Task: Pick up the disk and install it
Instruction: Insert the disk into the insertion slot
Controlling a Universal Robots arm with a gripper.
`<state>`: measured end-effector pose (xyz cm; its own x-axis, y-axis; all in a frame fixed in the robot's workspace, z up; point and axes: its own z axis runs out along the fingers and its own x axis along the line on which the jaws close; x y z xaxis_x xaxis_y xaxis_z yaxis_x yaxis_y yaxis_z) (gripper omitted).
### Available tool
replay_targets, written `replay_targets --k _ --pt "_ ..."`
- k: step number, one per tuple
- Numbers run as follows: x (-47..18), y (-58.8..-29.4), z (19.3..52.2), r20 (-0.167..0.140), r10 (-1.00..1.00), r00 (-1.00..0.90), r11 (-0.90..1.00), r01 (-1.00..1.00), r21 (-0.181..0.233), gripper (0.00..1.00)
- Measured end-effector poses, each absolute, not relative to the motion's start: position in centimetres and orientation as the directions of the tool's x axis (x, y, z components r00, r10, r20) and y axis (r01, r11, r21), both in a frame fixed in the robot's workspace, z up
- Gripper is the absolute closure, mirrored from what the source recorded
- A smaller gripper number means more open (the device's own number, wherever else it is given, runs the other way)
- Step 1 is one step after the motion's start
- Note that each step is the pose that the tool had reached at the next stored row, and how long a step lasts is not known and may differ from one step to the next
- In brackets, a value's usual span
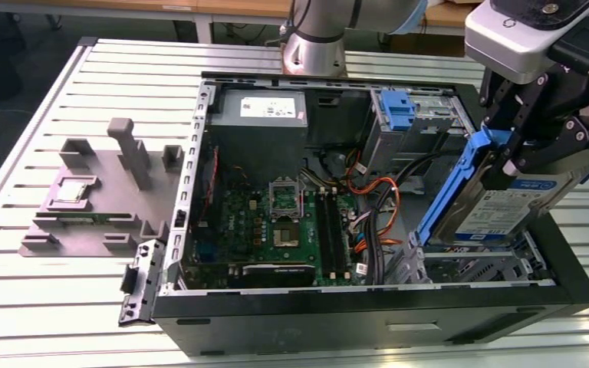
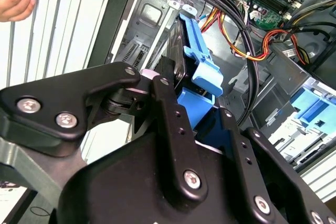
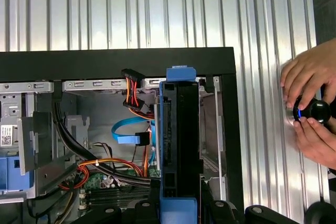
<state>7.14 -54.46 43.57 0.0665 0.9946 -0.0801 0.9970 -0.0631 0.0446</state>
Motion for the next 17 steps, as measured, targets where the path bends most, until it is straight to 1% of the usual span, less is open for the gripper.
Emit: replay_targets --k 17 --pt "7.14 -54.46 43.25 -0.080 0.995 0.062 -0.059 0.997 0.045 0.63"
